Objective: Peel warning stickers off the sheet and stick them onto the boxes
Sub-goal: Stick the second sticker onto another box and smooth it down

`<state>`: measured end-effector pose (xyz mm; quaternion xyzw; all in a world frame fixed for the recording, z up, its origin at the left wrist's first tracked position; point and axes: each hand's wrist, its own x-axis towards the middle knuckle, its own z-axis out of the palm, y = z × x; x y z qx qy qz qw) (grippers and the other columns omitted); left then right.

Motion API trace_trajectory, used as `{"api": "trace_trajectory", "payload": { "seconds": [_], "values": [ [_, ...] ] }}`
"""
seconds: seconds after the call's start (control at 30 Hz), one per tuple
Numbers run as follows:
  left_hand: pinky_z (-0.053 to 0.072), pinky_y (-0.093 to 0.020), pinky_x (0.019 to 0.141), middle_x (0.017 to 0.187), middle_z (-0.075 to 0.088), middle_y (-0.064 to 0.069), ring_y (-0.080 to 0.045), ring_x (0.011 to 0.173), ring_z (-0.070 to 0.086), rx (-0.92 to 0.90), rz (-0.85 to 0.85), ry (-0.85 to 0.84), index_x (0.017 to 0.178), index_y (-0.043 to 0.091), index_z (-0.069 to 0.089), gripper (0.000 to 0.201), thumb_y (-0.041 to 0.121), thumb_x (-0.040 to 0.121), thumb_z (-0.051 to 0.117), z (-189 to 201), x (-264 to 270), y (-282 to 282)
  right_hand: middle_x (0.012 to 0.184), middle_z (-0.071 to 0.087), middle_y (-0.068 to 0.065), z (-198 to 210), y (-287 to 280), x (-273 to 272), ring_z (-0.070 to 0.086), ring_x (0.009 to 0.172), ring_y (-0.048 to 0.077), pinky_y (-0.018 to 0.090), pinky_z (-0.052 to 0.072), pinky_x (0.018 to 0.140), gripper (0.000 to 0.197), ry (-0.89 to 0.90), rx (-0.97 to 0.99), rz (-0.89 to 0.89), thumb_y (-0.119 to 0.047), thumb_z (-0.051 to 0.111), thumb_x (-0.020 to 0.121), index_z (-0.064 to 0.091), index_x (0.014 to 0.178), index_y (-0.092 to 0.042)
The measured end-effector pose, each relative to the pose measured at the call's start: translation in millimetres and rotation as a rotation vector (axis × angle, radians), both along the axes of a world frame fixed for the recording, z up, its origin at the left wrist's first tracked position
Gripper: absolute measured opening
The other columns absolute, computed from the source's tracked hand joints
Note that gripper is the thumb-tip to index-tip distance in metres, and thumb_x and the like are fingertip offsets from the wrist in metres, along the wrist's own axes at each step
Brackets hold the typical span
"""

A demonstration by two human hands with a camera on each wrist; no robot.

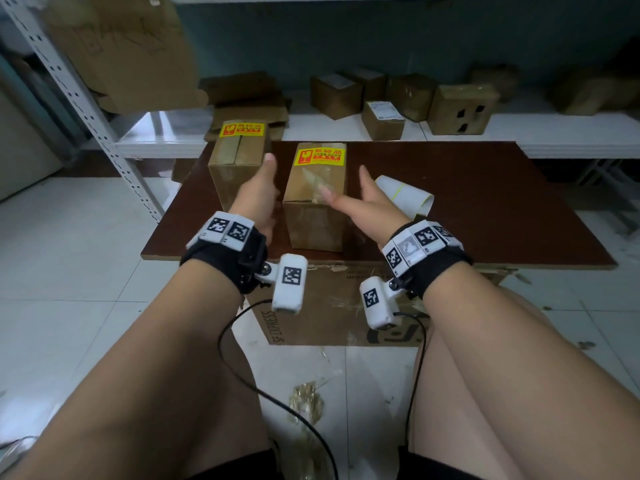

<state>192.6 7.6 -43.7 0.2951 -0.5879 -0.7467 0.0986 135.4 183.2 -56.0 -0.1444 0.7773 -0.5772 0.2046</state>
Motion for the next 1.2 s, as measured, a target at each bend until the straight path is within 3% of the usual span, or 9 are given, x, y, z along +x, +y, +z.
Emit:
{"api": "trace_trajectory", "payload": {
  "seconds": [0.07, 0.23, 0.33, 0.4, 0.53, 0.73, 1.03, 1.13, 1.2],
  "values": [
    [0.042, -0.051, 0.119, 0.146, 0.064, -0.011, -0.030, 0.138, 0.059, -0.043, 0.077, -0.015, 0.159, 0.015, 0.043, 0.068, 0.059, 0.108, 0.046, 6, 10, -13, 0.178, 0.020, 0.002, 4, 5, 2, 0.028, 0.161, 0.023, 0.042, 0.029, 0.128, 0.107, 0.030, -0.001, -0.118, -0.069, 0.067, 0.093, 0.009, 0.172, -0.028],
    [0.038, -0.054, 0.122, 0.151, 0.061, -0.010, -0.029, 0.141, 0.056, -0.042, -0.093, -0.028, 0.156, 0.009, 0.047, 0.074, 0.063, 0.107, 0.043, 4, 24, -19, 0.169, 0.041, 0.000, -1, 7, 11, 0.040, 0.154, 0.022, 0.056, 0.037, 0.125, 0.091, -0.085, -0.096, -0.216, -0.076, 0.056, 0.095, 0.033, 0.166, -0.023],
    [0.038, -0.053, 0.123, 0.155, 0.056, -0.010, -0.028, 0.145, 0.053, -0.029, -0.172, -0.008, 0.155, 0.006, 0.047, 0.082, 0.069, 0.103, 0.046, -1, 22, -11, 0.164, 0.050, -0.009, -6, -5, 19, 0.044, 0.151, 0.016, 0.055, 0.033, 0.127, 0.102, -0.107, -0.126, -0.121, -0.091, 0.056, 0.080, 0.044, 0.161, -0.030],
    [0.038, -0.049, 0.124, 0.149, 0.058, -0.006, -0.025, 0.145, 0.050, -0.016, -0.167, 0.037, 0.155, 0.005, 0.047, 0.081, 0.067, 0.103, 0.049, -1, 20, -8, 0.166, 0.047, -0.010, -7, -17, 20, 0.043, 0.153, 0.014, 0.052, 0.031, 0.128, 0.114, -0.074, -0.155, -0.118, -0.093, 0.058, 0.073, 0.037, 0.165, -0.031],
    [0.030, -0.042, 0.129, 0.138, 0.062, 0.003, -0.016, 0.136, 0.051, -0.024, -0.088, 0.145, 0.156, 0.007, 0.046, 0.072, 0.060, 0.108, 0.044, 10, 9, -7, 0.164, 0.050, -0.009, 9, -38, 12, 0.044, 0.151, 0.012, 0.050, 0.032, 0.128, 0.097, -0.011, -0.231, -0.121, -0.082, 0.058, 0.087, 0.036, 0.166, -0.029],
    [0.012, -0.044, 0.134, 0.174, 0.030, -0.006, -0.024, 0.163, 0.021, 0.056, -0.119, 0.294, 0.168, 0.013, 0.026, 0.082, 0.066, 0.107, 0.039, 14, -31, -27, 0.161, 0.054, -0.010, 17, -64, -30, 0.048, 0.148, 0.011, 0.049, 0.035, 0.126, 0.102, 0.014, -0.284, -0.152, -0.088, 0.056, 0.077, 0.044, 0.162, -0.033],
    [0.023, -0.032, 0.126, 0.169, 0.042, -0.003, -0.019, 0.160, 0.030, 0.057, -0.169, 0.236, 0.163, 0.014, 0.038, 0.084, 0.067, 0.100, 0.052, -4, -69, -23, 0.136, 0.075, -0.003, -25, -78, -85, 0.067, 0.132, 0.017, 0.048, 0.048, 0.119, 0.084, -0.060, -0.413, -0.226, -0.079, 0.069, 0.079, 0.066, 0.145, -0.026],
    [0.037, -0.022, 0.121, 0.143, 0.069, 0.006, 0.002, 0.142, 0.049, 0.026, -0.180, 0.251, 0.147, 0.014, 0.056, 0.060, 0.058, 0.109, 0.042, -11, -75, -17, 0.135, 0.075, -0.002, -33, -78, -88, 0.068, 0.130, 0.018, 0.049, 0.050, 0.116, 0.075, -0.046, -0.384, -0.248, -0.075, 0.069, 0.082, 0.069, 0.140, -0.027],
    [0.040, -0.026, 0.119, 0.143, 0.070, 0.004, -0.001, 0.135, 0.059, 0.021, -0.187, 0.255, 0.149, 0.012, 0.056, 0.060, 0.055, 0.112, 0.038, -13, -78, -14, 0.141, 0.071, -0.002, -41, -75, -92, 0.066, 0.132, 0.017, 0.049, 0.051, 0.116, 0.088, -0.074, -0.380, -0.298, -0.079, 0.070, 0.075, 0.062, 0.146, -0.027]
  ]
}}
